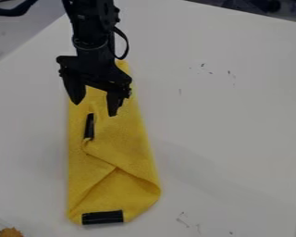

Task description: Unfold the cloth from left to right

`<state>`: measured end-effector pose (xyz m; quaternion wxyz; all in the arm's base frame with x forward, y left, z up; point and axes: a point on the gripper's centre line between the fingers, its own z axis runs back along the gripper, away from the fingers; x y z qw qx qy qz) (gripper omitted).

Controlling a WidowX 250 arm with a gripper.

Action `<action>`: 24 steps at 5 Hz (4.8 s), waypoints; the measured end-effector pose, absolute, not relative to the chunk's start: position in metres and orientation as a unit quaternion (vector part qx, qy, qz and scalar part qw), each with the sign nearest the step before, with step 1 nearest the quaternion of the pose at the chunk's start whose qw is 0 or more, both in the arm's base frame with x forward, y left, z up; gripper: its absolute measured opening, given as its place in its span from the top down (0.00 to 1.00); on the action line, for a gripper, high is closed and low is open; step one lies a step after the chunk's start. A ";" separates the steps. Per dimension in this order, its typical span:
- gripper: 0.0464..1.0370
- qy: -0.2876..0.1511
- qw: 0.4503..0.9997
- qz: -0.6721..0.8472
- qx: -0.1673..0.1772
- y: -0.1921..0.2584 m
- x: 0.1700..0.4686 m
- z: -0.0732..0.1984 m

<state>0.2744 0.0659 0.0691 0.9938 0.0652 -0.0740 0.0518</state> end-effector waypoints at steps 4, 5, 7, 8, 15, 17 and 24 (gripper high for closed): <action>0.04 -0.086 0.993 0.067 0.049 0.085 0.269 0.027; 0.04 -0.078 0.994 0.062 0.047 0.088 0.267 0.020; 0.38 -0.061 0.996 0.058 0.041 0.089 0.272 0.013; 0.68 -0.060 0.996 0.056 0.041 0.088 0.277 0.012; 0.99 -0.082 0.996 -0.036 0.020 -0.021 0.378 0.014; 0.81 -0.088 0.995 -0.036 0.003 -0.022 0.384 0.011; 0.04 -0.100 0.993 -0.060 0.035 -0.092 0.394 0.046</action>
